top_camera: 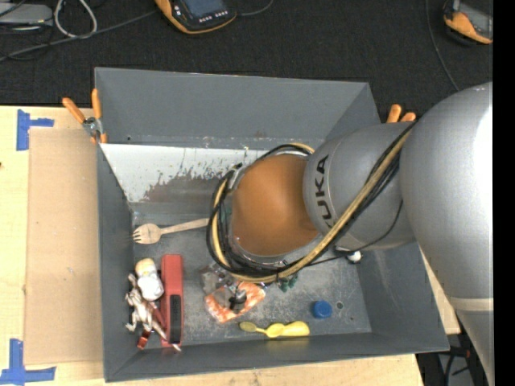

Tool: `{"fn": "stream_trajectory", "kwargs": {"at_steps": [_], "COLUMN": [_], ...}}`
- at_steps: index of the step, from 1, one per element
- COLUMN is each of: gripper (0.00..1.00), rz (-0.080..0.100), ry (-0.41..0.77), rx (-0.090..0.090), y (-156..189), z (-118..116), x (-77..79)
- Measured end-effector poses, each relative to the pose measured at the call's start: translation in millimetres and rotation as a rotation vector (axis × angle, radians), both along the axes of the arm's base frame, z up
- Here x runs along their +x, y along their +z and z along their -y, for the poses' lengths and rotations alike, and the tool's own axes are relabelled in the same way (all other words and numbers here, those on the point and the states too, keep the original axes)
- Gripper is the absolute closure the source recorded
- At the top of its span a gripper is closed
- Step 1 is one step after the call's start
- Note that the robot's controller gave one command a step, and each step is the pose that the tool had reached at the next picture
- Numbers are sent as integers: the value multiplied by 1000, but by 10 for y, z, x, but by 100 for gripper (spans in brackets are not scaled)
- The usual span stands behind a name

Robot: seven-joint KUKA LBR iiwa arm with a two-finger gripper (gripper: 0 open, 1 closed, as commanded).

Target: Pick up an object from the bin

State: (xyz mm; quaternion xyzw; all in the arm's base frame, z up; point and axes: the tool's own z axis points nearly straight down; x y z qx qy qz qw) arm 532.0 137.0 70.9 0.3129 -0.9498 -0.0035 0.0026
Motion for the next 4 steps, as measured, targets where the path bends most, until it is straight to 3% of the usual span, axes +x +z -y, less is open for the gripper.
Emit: {"fn": "stream_trajectory", "kwargs": {"at_steps": [1,2,3,4], "gripper": [100,100,100,100], "rz": [2,-1,-3,0], "ry": [248,121,364,323], "rx": [4,3,7,7], "y": [-5,303,706,1001], "z": [3,41,35,47], "x": [21,19,-105,-120]}}
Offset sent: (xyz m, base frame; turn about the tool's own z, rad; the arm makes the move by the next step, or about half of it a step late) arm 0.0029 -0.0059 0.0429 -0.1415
